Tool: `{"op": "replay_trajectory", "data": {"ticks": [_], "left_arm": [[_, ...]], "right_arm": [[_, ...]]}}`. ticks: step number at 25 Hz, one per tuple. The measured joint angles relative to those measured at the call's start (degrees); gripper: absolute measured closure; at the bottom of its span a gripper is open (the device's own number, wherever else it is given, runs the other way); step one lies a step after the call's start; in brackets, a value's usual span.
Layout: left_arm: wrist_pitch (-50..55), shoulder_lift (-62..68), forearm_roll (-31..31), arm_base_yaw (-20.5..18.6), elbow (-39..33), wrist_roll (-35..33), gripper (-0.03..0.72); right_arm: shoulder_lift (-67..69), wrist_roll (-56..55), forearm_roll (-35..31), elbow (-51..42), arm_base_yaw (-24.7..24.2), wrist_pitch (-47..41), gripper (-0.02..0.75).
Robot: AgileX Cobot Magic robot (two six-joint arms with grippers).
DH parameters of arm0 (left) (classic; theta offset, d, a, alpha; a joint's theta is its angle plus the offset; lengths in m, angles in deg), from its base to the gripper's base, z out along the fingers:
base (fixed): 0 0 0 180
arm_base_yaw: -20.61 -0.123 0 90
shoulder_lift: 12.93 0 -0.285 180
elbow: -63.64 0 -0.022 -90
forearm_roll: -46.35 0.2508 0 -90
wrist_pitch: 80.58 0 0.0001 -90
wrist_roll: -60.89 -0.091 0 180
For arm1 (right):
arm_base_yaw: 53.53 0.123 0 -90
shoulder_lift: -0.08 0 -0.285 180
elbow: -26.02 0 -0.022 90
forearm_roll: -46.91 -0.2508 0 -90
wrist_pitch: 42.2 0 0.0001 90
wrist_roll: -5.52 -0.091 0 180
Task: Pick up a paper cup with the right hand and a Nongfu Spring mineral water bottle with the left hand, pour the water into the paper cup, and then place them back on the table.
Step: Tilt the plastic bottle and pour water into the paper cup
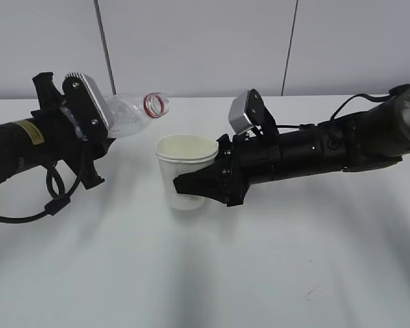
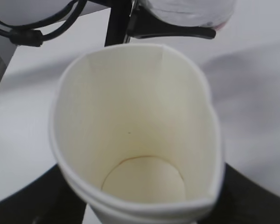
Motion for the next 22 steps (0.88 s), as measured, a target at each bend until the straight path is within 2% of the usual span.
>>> {"op": "replay_trajectory", "data": {"ticks": [11, 22], "left_arm": [[-4.28, -0.06, -5.00, 0.00, 0.00, -10.12, 0.321], [-7.55, -0.06, -9.05, 0.00, 0.00, -18.97, 0.321]], "right_arm": [[0.13, -1.26, 2.38, 2.45, 1.91, -6.22, 0.284], [0.37, -1.73, 2.25, 4.43, 1.91, -6.81, 0.284]]}}
